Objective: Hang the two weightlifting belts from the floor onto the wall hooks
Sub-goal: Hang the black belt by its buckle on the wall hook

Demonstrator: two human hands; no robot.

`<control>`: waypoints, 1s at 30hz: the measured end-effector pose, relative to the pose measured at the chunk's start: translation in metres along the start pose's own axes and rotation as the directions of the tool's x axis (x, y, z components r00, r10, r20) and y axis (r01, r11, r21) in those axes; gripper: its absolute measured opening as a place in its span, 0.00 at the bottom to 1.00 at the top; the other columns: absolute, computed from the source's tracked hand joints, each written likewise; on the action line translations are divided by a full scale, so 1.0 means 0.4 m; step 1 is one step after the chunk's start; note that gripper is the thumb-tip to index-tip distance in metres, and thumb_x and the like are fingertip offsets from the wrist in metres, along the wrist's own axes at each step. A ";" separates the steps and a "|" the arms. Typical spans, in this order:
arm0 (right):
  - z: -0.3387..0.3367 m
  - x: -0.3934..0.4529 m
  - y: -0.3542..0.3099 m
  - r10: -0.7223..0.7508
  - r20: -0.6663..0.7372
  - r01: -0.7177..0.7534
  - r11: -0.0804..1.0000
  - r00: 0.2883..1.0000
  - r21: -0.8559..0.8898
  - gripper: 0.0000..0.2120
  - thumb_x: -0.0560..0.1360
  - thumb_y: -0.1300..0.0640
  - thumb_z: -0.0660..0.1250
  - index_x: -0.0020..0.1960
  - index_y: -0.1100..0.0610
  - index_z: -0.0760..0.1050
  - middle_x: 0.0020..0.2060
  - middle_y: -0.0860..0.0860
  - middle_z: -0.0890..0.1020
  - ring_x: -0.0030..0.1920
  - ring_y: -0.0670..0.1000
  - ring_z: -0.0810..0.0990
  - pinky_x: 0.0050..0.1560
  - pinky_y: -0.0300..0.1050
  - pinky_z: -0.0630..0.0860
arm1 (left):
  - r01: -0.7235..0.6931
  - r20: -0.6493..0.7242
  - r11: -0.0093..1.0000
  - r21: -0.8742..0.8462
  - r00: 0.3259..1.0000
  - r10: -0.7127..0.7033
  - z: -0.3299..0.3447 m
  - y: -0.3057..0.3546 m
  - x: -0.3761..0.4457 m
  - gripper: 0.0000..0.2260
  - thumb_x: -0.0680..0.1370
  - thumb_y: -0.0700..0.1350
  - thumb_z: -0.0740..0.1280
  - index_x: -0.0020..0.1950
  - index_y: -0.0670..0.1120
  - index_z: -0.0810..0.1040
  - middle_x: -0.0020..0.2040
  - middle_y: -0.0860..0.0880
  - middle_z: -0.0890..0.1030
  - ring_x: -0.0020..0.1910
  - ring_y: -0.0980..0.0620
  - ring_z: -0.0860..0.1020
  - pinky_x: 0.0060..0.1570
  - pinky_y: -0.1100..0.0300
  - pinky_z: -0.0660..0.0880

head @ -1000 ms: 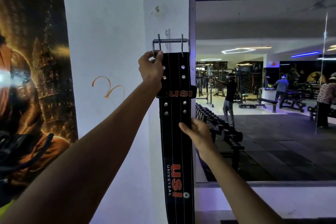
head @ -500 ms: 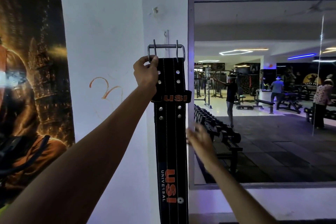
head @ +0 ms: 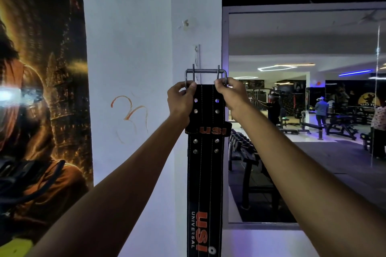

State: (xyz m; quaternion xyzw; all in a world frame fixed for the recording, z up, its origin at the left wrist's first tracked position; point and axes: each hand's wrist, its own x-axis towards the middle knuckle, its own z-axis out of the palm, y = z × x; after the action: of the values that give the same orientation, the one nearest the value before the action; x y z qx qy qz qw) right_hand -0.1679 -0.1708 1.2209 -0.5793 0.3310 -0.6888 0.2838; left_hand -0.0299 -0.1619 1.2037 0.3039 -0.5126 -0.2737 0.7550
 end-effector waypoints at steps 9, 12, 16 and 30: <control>0.025 -0.005 -0.034 -0.006 -0.133 0.013 0.999 0.991 0.045 0.02 0.77 0.59 0.70 0.45 0.55 0.80 0.37 0.48 0.80 0.38 0.48 0.77 0.31 0.34 0.75 | -0.059 0.163 0.997 0.041 0.985 0.052 -0.043 0.012 -0.029 0.09 0.81 0.48 0.68 0.57 0.44 0.81 0.42 0.49 0.85 0.35 0.57 0.83 0.37 0.62 0.80; 0.023 -0.008 -0.034 0.029 -0.153 -0.019 0.998 0.988 0.064 0.04 0.77 0.58 0.70 0.50 0.57 0.81 0.39 0.50 0.79 0.37 0.48 0.74 0.19 0.29 0.69 | -0.036 0.224 0.985 0.170 0.975 -0.003 -0.079 -0.028 -0.066 0.16 0.82 0.52 0.66 0.56 0.41 0.83 0.41 0.48 0.84 0.37 0.55 0.82 0.41 0.57 0.80; 0.021 -0.007 -0.033 0.047 -0.201 -0.033 0.997 0.979 0.074 0.05 0.77 0.58 0.70 0.51 0.58 0.82 0.43 0.52 0.79 0.41 0.50 0.75 0.20 0.32 0.70 | 0.072 0.271 0.990 0.119 0.957 -0.102 -0.109 -0.092 -0.151 0.21 0.83 0.58 0.60 0.52 0.44 0.85 0.43 0.47 0.86 0.42 0.51 0.84 0.45 0.54 0.83; -0.007 -0.023 0.018 0.078 -0.236 -0.066 0.996 0.969 0.059 0.03 0.77 0.59 0.70 0.48 0.57 0.82 0.44 0.52 0.79 0.35 0.46 0.75 0.26 0.33 0.77 | 0.120 0.471 0.875 0.469 0.804 -0.363 -0.280 -0.492 -0.429 0.02 0.72 0.39 0.74 0.44 0.42 0.84 0.41 0.46 0.87 0.42 0.53 0.84 0.51 0.46 0.82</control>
State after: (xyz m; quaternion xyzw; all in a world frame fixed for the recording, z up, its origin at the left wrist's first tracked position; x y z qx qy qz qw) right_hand -0.1690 -0.1678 1.2095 -0.4728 0.3659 -0.7505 0.2816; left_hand -0.0002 -0.1486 0.9217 0.4314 -0.7081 -0.3286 0.4523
